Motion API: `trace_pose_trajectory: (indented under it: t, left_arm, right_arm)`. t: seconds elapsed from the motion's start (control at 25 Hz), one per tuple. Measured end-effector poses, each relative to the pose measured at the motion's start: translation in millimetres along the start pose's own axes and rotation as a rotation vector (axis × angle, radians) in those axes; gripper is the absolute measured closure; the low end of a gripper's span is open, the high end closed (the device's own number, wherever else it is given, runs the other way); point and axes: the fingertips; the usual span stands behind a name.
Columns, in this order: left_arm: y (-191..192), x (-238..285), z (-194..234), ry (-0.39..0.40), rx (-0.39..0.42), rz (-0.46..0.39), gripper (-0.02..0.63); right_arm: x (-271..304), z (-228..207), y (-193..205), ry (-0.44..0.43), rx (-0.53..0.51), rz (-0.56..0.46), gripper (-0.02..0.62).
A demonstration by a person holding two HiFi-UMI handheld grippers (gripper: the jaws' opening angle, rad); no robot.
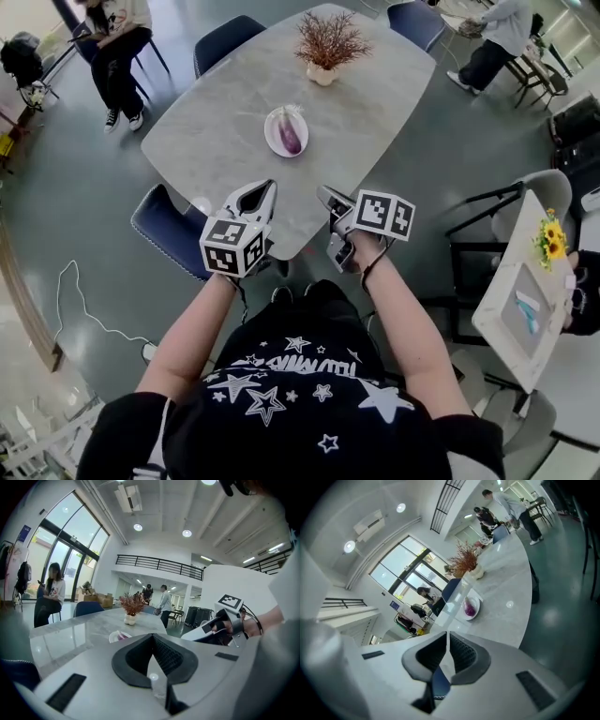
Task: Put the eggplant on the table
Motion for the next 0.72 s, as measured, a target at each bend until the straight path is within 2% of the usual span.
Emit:
trace_pose_trajectory:
  t: [0.16,0.32,0.52,0.72]
  left_arm:
    - [0,0,-20,0.015,0.008,-0.005,0.598]
    - [1,-6,-39,0.020,0.010,-0.012,0.598]
    - [15,-18,-73,0.015,0.004,-0.003,0.598]
    - [27,-39,-125,0.019,0.018,-0.008,0.599]
  right_arm:
    - [-20,10,-7,0.009,-0.123,-0.043,0.570]
    - [-36,16,-1,0.011,-0.161,-0.053,0.569]
    - [-71,12,30,0.026,-0.188,-0.052,0.570]
    - [-118,5,62,0.031,-0.238,-0.065,0.571]
Point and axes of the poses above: the fingertips, and each gripper's own axes: x forward along the fingers, z to its left, y out of its underside, and after that the axes turned 3 degrees about z, right-handed
